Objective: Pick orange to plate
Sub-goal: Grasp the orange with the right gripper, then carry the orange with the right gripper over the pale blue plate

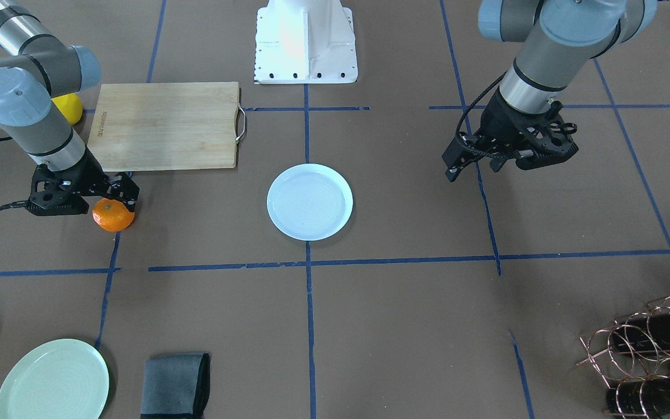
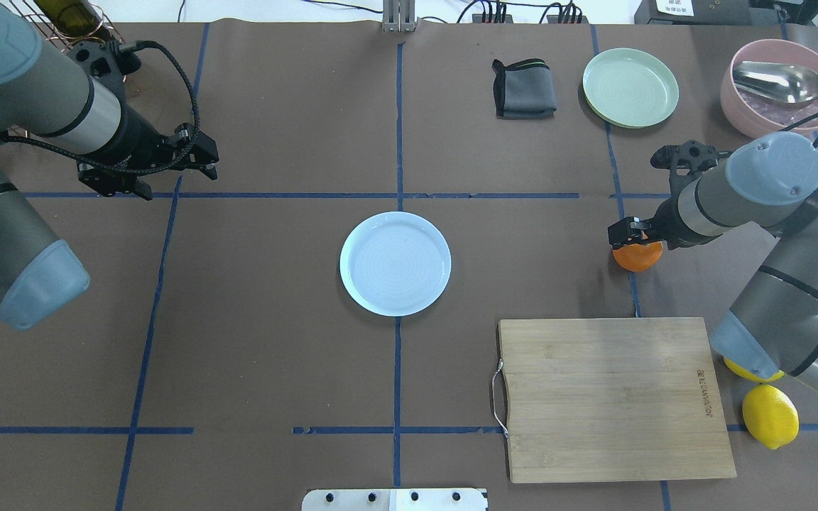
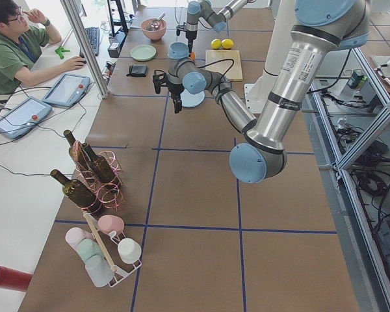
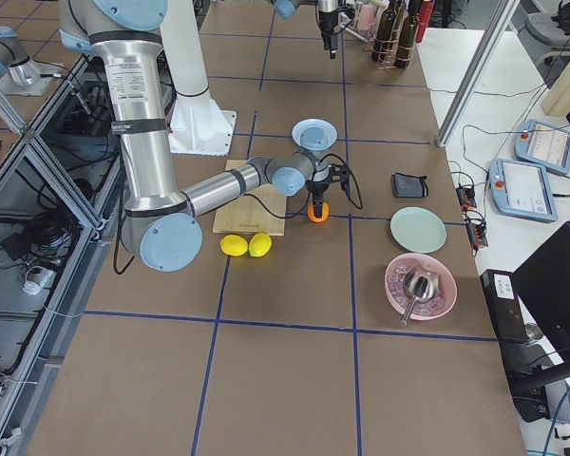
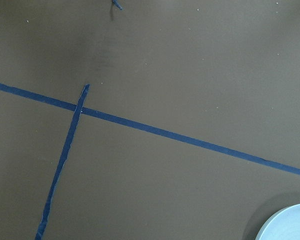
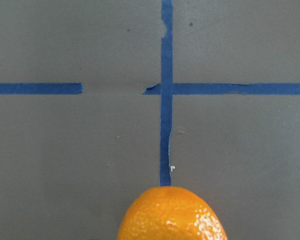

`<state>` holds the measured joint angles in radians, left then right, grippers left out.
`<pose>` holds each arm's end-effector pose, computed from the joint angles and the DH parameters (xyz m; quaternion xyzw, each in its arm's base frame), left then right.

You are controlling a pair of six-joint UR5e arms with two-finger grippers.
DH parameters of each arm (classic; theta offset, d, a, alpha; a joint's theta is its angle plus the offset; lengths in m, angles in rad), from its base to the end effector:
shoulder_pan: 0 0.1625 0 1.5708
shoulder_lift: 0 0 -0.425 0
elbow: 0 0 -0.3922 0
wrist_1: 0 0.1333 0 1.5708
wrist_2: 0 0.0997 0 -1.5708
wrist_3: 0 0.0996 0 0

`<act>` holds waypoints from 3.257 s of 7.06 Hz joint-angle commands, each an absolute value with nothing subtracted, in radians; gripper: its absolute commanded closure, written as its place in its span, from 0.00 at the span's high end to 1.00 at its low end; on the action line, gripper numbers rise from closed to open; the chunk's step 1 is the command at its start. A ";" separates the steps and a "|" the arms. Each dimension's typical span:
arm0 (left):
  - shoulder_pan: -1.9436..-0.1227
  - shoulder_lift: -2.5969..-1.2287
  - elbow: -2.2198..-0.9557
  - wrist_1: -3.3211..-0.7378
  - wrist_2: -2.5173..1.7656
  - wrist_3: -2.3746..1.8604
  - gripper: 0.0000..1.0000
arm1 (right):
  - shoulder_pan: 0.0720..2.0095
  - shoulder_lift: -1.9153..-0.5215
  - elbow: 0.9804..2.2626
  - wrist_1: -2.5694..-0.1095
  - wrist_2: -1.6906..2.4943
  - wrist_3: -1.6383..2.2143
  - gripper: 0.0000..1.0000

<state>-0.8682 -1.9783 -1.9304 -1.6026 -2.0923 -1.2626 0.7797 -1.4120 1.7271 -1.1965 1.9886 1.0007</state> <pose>0.3124 -0.4984 0.2693 0.0109 0.4444 -0.1496 0.8832 -0.3435 -0.4703 0.4674 0.0541 -0.3800 0.0266 0.9230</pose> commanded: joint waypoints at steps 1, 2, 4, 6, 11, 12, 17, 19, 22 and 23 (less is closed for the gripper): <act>-0.867 -1.974 -1.931 -1.603 -2.092 -1.262 1.00 | 0.769 -1.404 1.698 -1.195 1.988 0.996 1.00; -0.867 -1.973 -1.931 -1.603 -2.092 -1.262 1.00 | 0.769 -1.381 1.677 -1.195 1.988 0.996 1.00; -0.867 -1.973 -1.930 -1.603 -2.092 -1.262 1.00 | 0.769 -1.381 1.675 -1.195 1.991 0.988 0.21; -0.868 -1.964 -1.931 -1.603 -2.092 -1.262 1.00 | 0.787 -1.381 1.727 -1.204 2.008 0.954 0.00; -0.888 -1.887 -1.969 -1.601 -2.091 -1.148 1.00 | 0.711 -1.036 1.769 -1.545 1.991 1.099 0.00; -0.931 -1.864 -1.970 -1.601 -2.092 -1.067 1.00 | 0.662 -0.982 1.740 -1.545 1.953 1.156 0.00; -1.088 -1.704 -1.971 -1.605 -2.095 -0.680 1.00 | 0.506 -0.689 1.410 -1.532 1.798 1.305 0.00; -1.092 -1.695 -1.970 -1.606 -2.095 -0.673 1.00 | 0.477 -0.663 1.336 -1.470 1.758 1.324 0.17; -1.135 -1.655 -1.968 -1.609 -2.098 -0.582 1.00 | 0.485 -0.655 1.342 -1.457 1.762 1.307 1.00; -1.150 -1.648 -1.962 -1.609 -2.098 -0.548 1.00 | 0.494 -0.641 1.350 -1.468 1.764 1.307 1.00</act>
